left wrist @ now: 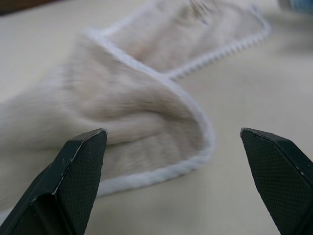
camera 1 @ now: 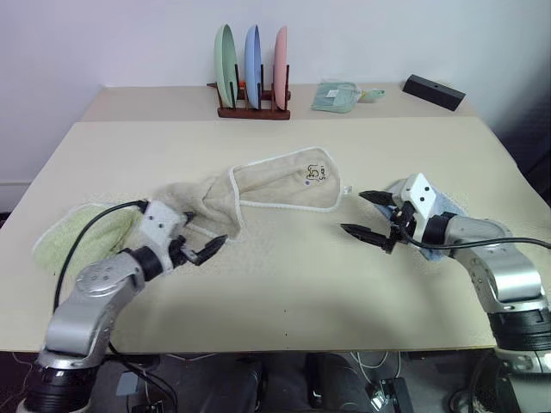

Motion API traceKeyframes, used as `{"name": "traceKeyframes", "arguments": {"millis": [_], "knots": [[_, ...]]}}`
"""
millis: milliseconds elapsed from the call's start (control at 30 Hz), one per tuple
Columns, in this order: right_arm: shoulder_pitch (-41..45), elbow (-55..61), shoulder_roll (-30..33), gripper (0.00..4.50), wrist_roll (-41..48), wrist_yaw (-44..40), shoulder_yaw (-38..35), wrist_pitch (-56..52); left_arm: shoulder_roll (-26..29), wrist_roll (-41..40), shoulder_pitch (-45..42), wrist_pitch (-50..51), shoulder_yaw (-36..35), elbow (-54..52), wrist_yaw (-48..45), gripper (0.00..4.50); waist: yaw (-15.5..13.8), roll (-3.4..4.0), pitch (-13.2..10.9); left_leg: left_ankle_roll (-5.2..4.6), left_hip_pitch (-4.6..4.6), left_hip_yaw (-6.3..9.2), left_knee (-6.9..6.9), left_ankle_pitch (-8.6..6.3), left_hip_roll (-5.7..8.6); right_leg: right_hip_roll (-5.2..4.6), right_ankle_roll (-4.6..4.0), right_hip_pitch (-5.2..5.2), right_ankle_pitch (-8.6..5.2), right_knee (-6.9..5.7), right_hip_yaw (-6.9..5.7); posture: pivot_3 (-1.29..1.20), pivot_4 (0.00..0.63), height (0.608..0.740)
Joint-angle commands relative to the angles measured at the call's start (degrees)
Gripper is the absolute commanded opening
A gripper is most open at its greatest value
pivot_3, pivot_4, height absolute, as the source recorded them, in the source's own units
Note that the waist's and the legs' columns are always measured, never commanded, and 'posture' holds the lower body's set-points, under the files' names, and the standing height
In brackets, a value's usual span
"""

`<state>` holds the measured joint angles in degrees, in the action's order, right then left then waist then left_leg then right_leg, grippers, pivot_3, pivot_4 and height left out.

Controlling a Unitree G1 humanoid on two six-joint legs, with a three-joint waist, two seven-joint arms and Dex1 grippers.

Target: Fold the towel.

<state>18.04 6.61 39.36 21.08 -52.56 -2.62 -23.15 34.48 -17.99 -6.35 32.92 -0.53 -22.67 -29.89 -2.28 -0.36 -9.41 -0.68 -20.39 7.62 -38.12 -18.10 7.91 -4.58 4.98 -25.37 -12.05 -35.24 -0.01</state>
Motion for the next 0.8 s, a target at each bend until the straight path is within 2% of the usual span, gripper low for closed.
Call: {"name": "traceKeyframes", "arguments": {"millis": [33,267,400,667,767,800], "knots": [[-0.93,4.24,0.15,4.50,1.10,-0.02,-0.66,-0.17,-2.21,5.09,-4.03,4.66,5.37,-2.94,5.24,4.46,-0.01,-0.01,0.00,0.00,0.00,0.00,0.00,0.00,0.00,0.00,0.00,0.00,0.00,0.00,0.00,0.00,0.150,0.737],[-1.41,3.36,0.25,4.50,0.57,-0.28,-0.40,0.88,-8.46,7.47,-7.78,14.74,11.41,-3.72,10.44,4.46,0.11,-0.01,0.00,0.02,0.01,0.00,0.00,0.01,0.00,0.02,0.01,-0.01,0.00,-0.02,0.00,0.00,0.150,0.737],[-0.28,1.26,0.29,4.50,0.00,-1.03,-0.24,2.15,-10.54,8.65,-8.79,18.97,11.13,-3.46,13.12,4.46,0.09,-0.01,0.00,0.04,0.02,0.01,-0.01,0.03,0.00,0.02,0.01,-0.01,0.00,-0.05,0.00,0.00,0.150,0.737],[-0.35,1.05,-0.41,4.50,-0.57,-0.64,0.04,3.31,-10.83,7.84,-8.77,23.48,8.85,-0.11,13.06,4.46,0.03,-0.01,0.01,0.04,0.02,0.01,-0.02,0.03,0.00,0.02,0.01,-0.01,0.00,-0.05,0.00,0.00,0.150,0.737],[-0.88,1.69,-0.51,4.50,-0.63,-0.23,0.09,3.19,-10.29,8.15,-9.67,22.60,8.99,1.98,12.33,3.60,0.07,0.00,0.02,0.05,0.04,0.01,-0.02,0.03,0.00,0.02,0.01,0.00,0.00,-0.06,0.00,0.00,0.150,0.737],[-1.29,2.28,-0.60,4.50,-0.55,0.13,0.00,2.94,-10.15,8.18,-10.03,22.00,9.16,2.86,11.82,3.14,0.06,-0.01,0.02,0.05,0.04,0.01,-0.02,0.03,0.00,0.02,0.01,0.00,0.00,-0.06,0.00,0.00,0.150,0.737]]}}
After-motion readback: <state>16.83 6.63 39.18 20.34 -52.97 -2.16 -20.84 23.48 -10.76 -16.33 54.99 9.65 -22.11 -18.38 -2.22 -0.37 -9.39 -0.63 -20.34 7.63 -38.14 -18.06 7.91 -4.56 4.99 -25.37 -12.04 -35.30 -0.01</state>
